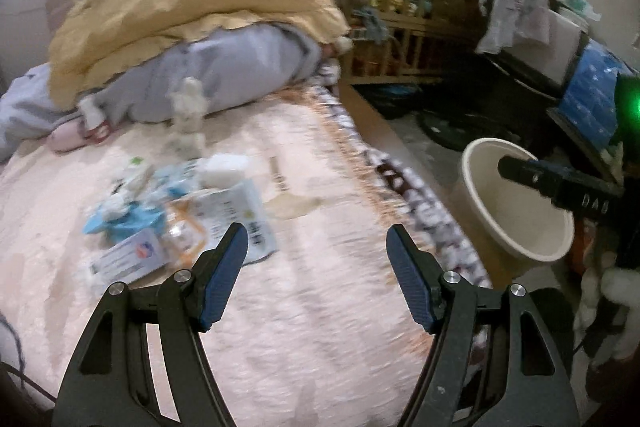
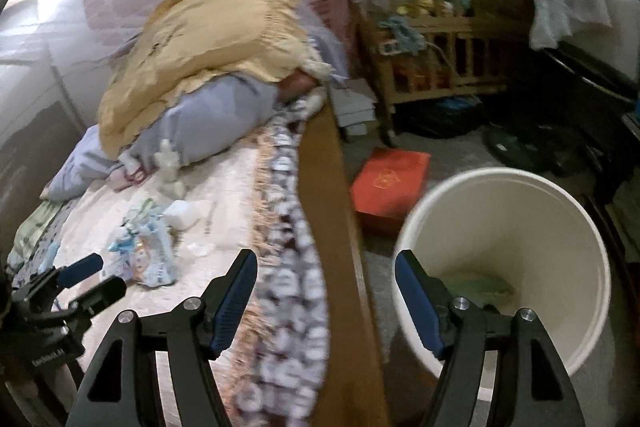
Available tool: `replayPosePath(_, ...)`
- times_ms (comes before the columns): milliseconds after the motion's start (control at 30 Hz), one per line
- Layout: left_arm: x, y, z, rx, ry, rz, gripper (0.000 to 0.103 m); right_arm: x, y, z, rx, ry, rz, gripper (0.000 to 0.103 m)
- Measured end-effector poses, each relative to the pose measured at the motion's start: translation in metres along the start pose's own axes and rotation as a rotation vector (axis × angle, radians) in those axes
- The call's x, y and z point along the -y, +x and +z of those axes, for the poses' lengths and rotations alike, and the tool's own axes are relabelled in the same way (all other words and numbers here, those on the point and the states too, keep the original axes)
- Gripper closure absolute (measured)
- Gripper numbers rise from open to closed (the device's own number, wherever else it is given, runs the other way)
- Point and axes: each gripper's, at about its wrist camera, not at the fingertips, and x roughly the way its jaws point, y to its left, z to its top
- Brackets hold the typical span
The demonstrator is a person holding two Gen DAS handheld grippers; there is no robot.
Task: Collect trash
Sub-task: 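Move both open grippers back over the remaining trash on the bed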
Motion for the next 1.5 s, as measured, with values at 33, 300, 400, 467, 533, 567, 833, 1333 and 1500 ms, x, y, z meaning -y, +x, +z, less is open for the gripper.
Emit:
replayPosePath(33, -0.005, -0.002, -0.003, -0.001, -0.01, 0.015, 0.032, -0.006, 0.002, 0.002, -0.002, -0.009, 0.009, 0.033)
replayPosePath(300, -0.051, -0.015, -0.029, -0.003, -0.083, 0.117, 0.032, -0.061, 0.028, 0.014, -0.023, -0.082, 0.093, 0.032)
replayPosePath(400, -0.068, -0.02, -0.035, 0.001, -0.111, 0.141, 0.032, -0.078, 0.037, 0.015, -0.037, -0.11, 0.105, 0.032)
replayPosePath(467, -0.078, -0.024, -0.038, 0.004, -0.127, 0.155, 0.032, -0.087, 0.042, 0.017, -0.043, -0.11, 0.116, 0.032)
replayPosePath(533, -0.091, -0.029, -0.041, 0.007, -0.151, 0.169, 0.032, -0.095, 0.046, 0.018, -0.05, -0.114, 0.12, 0.032)
replayPosePath(567, -0.095, -0.031, -0.042, 0.01, -0.159, 0.172, 0.032, -0.101, 0.049, 0.019, -0.056, -0.121, 0.117, 0.032)
replayPosePath(833, -0.12, -0.051, -0.053, 0.02, -0.191, 0.219, 0.032, -0.147, 0.068, 0.016, -0.1, -0.184, 0.135, 0.032)
replayPosePath(1333, -0.137, -0.065, -0.062, 0.007, -0.243, 0.243, 0.032, -0.174, 0.077, 0.004, -0.148, -0.226, 0.164, 0.031)
replayPosePath(1500, -0.139, -0.071, -0.063, 0.007, -0.253, 0.25, 0.032, -0.182, 0.081, 0.008, -0.152, -0.217, 0.188, 0.031)
